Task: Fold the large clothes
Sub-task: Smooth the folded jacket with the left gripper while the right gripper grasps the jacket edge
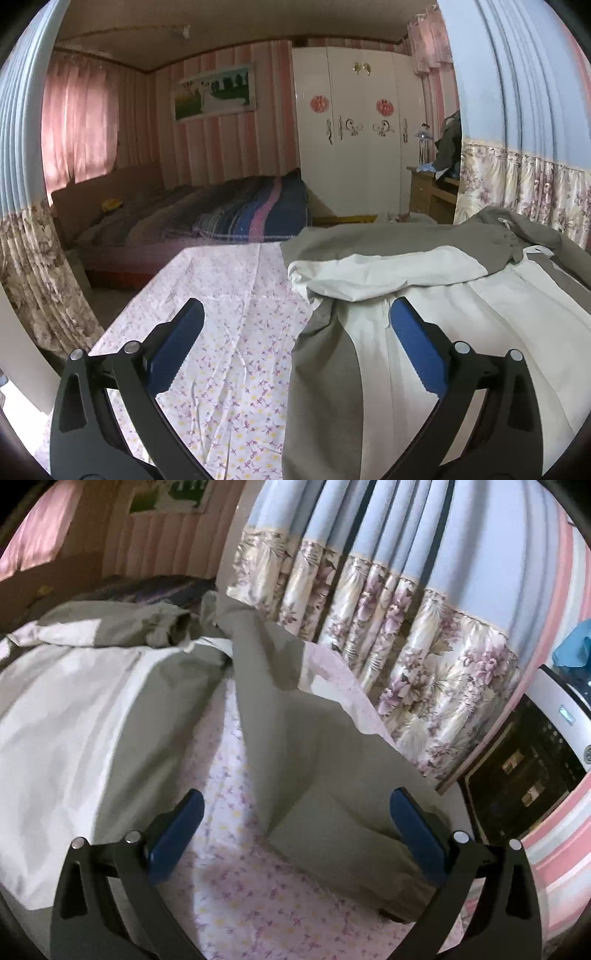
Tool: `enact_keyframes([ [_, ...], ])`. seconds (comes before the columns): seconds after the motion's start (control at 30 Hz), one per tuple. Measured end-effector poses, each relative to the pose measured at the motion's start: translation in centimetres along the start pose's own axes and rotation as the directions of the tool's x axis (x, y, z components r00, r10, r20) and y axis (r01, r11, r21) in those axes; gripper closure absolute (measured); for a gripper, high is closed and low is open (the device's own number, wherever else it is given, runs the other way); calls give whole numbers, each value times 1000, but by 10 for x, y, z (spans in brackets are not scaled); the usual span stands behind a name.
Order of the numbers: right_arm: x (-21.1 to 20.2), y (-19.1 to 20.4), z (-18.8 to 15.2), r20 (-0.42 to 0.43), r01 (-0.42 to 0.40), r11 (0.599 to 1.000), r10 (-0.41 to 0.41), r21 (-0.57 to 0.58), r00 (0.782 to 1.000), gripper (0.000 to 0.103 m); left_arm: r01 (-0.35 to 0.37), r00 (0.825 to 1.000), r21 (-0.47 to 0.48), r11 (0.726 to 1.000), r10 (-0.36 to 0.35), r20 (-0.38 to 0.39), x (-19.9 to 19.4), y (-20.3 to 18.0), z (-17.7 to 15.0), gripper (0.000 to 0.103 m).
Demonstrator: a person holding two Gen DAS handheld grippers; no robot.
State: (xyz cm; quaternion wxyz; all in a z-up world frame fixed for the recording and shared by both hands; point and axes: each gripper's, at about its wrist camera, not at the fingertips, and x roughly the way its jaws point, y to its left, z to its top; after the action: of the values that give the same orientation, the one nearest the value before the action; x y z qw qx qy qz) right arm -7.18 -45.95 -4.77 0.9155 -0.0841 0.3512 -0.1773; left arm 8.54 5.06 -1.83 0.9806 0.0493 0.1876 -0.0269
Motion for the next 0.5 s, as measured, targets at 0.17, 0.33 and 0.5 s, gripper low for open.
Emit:
enact_keyframes([
  [0.17, 29, 0, 3, -99, 29, 1000, -28, 8, 995, 3, 1, 1000, 25, 1000, -2, 14, -5, -6, 2, 3],
  [0.33, 50, -31, 11, -185, -8, 983, 42, 182, 982, 65, 10, 1000, 1, 1000, -10, 19, -9, 0, 3, 3],
  [0.5, 42, -22, 40, -159, -74, 983, 101, 167, 982, 98, 8, 1000, -26, 1000, -7, 17, -9, 5, 3, 3],
])
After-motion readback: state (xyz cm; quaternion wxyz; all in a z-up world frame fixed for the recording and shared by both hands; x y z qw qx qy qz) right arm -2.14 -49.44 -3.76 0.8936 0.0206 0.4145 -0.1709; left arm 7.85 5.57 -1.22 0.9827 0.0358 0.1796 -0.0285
